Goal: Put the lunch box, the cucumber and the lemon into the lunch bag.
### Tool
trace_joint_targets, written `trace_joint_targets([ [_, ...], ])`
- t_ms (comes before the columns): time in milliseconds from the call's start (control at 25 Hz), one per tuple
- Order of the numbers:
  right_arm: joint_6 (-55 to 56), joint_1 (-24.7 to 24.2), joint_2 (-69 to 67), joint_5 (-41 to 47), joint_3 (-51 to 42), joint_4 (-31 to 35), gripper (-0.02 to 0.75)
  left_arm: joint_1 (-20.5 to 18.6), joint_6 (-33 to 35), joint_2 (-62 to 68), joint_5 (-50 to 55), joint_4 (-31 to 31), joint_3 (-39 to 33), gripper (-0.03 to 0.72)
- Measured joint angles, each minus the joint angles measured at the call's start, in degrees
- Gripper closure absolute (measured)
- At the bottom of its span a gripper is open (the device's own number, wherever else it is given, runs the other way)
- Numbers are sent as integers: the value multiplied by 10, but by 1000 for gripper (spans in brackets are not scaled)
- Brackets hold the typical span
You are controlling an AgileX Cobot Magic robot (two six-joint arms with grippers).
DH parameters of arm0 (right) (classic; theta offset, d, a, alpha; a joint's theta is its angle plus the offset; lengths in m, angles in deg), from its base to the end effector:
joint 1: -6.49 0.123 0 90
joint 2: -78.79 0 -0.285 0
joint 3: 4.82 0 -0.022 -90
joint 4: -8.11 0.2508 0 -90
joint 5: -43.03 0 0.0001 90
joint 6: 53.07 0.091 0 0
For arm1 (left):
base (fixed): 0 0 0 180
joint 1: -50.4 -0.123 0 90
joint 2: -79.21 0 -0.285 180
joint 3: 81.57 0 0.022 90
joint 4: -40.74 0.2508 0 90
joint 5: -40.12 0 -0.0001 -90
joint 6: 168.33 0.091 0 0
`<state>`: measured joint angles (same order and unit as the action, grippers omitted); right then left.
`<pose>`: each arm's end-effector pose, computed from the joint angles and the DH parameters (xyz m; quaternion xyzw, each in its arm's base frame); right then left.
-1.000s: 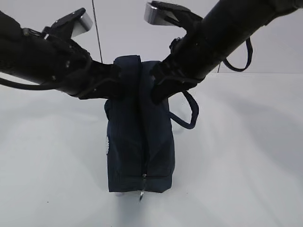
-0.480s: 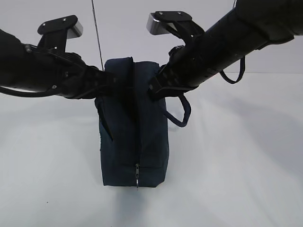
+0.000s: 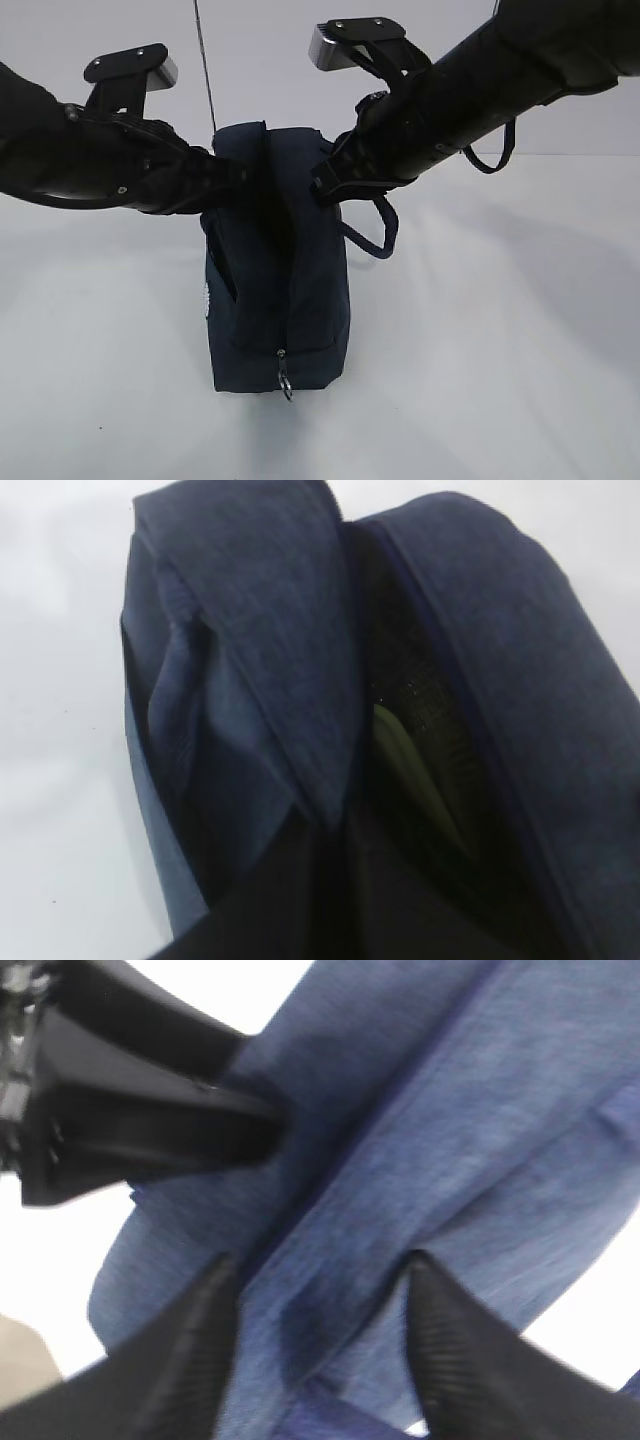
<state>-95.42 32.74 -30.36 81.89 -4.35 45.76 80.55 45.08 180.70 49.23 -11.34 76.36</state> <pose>0.3350 0.2041 0.2672 -0.3596 0.8548 0.2250 0.2990 0.2951 -0.1846 0.2249 0.1196 0.8940 -0.2273 0.3673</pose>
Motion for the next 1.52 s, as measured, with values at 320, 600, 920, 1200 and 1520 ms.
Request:
trace_joint_targets([
  [320,-4,0,0,19,0,52,327,0,1,1,26,4,0,367],
  [600,-5,0,6,56,0,59,255,-1,4,-49,36,28,0,155],
  [920,-5,0,67,71,0,56,251,-19,7,-117,45,105,-9,148],
  [1200,-5,0,94,109,-1,53,263,-19,10,-204,-17,96,-128,155],
  [1520,-50,0,141,67,-112,132,297,-19,12,-275,-59,81,-204,157],
])
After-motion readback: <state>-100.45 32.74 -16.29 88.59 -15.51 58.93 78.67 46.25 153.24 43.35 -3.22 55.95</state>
